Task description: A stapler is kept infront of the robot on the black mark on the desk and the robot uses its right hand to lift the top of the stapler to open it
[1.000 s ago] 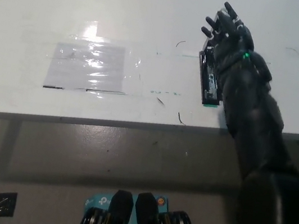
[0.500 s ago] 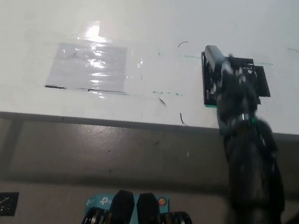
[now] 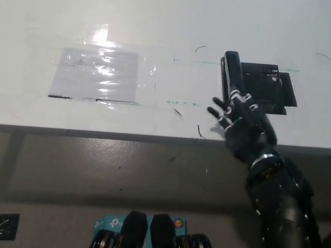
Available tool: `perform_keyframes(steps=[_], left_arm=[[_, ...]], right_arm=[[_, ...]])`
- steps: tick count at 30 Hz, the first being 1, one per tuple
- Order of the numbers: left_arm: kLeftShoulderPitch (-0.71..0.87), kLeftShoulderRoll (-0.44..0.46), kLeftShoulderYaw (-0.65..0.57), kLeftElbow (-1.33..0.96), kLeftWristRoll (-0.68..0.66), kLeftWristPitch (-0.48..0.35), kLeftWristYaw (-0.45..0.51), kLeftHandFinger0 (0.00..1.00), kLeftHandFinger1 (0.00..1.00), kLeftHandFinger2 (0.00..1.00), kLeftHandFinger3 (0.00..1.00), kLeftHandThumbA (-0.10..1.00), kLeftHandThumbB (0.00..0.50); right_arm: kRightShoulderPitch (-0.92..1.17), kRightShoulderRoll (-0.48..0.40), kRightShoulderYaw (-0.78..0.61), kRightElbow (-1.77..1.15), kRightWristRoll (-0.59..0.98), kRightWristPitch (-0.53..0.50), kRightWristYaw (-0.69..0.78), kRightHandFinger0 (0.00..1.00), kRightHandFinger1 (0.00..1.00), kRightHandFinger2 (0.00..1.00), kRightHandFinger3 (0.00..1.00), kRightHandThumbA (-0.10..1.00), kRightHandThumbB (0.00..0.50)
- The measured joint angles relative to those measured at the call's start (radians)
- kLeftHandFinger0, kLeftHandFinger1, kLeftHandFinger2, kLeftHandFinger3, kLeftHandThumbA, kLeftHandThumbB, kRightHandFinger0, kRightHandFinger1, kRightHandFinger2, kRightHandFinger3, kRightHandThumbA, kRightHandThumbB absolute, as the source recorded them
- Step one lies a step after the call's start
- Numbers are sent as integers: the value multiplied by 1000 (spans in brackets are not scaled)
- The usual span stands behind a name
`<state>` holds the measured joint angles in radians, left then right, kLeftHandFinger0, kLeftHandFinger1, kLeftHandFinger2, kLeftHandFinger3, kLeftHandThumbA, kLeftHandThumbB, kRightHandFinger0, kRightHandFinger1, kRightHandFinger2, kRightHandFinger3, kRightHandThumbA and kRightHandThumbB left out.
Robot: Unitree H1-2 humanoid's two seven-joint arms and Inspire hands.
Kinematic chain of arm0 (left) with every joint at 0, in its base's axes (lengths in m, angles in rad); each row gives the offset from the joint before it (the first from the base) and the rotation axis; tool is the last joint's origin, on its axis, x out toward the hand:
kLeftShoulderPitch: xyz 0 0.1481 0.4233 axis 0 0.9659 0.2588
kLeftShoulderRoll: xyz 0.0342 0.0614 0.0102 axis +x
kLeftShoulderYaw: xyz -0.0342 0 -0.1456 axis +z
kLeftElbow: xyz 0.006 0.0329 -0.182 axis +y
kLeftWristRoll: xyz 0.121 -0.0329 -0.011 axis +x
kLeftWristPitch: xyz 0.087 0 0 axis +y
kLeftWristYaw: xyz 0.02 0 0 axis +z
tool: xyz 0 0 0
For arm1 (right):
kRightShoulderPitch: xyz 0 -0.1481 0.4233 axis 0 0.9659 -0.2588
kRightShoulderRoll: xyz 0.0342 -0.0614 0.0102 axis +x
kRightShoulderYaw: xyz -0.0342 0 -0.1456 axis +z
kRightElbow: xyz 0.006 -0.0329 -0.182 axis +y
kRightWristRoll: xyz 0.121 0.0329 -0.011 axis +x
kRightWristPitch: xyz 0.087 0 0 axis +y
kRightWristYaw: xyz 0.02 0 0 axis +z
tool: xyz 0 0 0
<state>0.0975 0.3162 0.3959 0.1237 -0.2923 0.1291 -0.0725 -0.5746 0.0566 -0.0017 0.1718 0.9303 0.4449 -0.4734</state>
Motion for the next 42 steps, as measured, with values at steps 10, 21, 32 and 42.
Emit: perform_keyframes(steps=[10, 21, 32, 42], left_arm=[[-1, 0, 1, -1, 0, 0, 0, 603, 593, 733, 884, 333, 93], [1, 3, 5, 0, 0, 0, 0, 560, 576, 739, 885, 352, 128], [0, 3, 4, 0, 2, 2, 0, 572, 591, 733, 874, 318, 93], [-3, 3, 7, -1, 2, 3, 0, 585, 591, 737, 874, 349, 115]], right_arm=[[30, -76, 40, -75, 81, 16, -38, 324, 371, 557, 892, 384, 0], [215, -273, -4, -356, 15, 20, -15, 390, 411, 536, 809, 329, 0], [410, -313, -35, -286, -210, -61, 39, 326, 317, 426, 710, 317, 4], [433, -276, -57, -63, -404, -196, 86, 313, 304, 412, 705, 333, 23]])
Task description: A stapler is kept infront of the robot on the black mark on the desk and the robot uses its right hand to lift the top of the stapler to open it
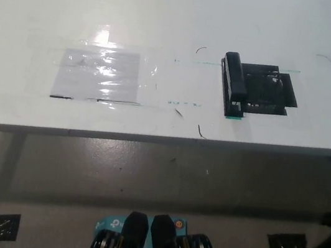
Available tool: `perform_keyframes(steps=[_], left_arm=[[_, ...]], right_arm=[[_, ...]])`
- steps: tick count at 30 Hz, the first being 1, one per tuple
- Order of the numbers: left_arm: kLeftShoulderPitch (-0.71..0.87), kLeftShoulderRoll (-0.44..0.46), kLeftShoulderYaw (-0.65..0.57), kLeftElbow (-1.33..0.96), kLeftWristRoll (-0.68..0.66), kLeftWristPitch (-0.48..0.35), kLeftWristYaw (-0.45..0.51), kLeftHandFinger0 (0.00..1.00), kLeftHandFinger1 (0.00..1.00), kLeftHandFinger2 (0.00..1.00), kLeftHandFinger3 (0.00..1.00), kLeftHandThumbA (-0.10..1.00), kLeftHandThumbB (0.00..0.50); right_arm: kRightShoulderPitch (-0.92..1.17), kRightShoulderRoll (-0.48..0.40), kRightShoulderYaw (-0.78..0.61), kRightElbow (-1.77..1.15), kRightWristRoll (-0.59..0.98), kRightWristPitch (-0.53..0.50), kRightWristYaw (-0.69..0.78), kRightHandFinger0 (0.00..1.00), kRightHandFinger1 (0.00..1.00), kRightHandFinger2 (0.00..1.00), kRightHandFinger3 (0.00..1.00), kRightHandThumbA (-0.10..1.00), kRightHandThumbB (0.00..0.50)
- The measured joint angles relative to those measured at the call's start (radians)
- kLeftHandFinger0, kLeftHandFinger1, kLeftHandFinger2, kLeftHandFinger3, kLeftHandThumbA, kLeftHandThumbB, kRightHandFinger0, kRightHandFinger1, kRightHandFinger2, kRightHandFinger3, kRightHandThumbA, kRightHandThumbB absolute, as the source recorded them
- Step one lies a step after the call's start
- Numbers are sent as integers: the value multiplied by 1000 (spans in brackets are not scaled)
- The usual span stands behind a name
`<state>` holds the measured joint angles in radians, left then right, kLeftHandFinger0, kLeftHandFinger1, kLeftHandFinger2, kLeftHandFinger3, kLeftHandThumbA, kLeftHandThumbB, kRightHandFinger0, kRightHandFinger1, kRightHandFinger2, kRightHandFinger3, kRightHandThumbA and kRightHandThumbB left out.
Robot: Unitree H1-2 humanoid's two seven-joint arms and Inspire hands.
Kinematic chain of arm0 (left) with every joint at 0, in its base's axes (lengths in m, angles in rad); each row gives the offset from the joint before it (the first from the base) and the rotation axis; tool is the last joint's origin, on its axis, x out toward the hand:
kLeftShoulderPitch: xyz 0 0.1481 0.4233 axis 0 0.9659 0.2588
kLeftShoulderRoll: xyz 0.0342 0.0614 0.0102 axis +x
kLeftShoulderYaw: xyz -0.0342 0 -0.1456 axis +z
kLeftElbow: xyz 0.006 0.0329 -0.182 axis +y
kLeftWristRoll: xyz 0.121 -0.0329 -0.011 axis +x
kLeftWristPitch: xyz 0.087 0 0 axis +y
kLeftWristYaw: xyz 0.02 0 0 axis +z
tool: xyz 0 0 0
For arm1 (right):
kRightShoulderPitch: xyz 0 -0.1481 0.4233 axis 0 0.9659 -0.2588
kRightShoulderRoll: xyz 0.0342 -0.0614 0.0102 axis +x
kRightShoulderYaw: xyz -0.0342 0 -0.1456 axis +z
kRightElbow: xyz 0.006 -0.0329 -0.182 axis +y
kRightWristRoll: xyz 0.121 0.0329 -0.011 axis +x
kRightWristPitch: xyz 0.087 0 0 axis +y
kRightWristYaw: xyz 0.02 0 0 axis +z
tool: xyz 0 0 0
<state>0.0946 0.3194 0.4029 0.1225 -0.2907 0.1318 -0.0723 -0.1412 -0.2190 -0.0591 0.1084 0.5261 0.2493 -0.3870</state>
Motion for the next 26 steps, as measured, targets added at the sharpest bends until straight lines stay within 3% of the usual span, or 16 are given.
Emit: perform_keyframes(steps=[6, 9, 19, 23, 25, 26], left_arm=[[-5, 0, 4, 6, -2, -3, 0, 576, 586, 732, 879, 354, 125], [-7, 0, 10, 5, -3, -2, 0, 581, 588, 731, 890, 331, 95], [-9, -1, 30, 5, -4, -2, 1, 587, 591, 750, 913, 325, 80], [-14, -1, 33, 5, -3, -2, 1, 569, 578, 750, 917, 339, 80], [-16, -1, 35, 5, -3, -2, 1, 566, 583, 764, 920, 329, 77], [-16, -1, 35, 5, -3, -2, 1, 566, 583, 764, 920, 329, 77]], right_arm=[[-18, 8, 18, 70, -109, -45, 20, 268, 255, 355, 665, 334, 35], [-39, 8, 22, 96, -154, -60, 34, 259, 259, 360, 670, 342, 34], [-62, 16, 17, 113, -236, -81, 79, 212, 243, 364, 641, 322, 39], [-62, 20, 10, 113, -251, -81, 92, 233, 284, 406, 704, 329, 54], [-63, 22, 6, 113, -258, -81, 96, 356, 419, 547, 834, 383, 62], [-63, 22, 6, 113, -258, -81, 96, 356, 419, 547, 834, 383, 62]])
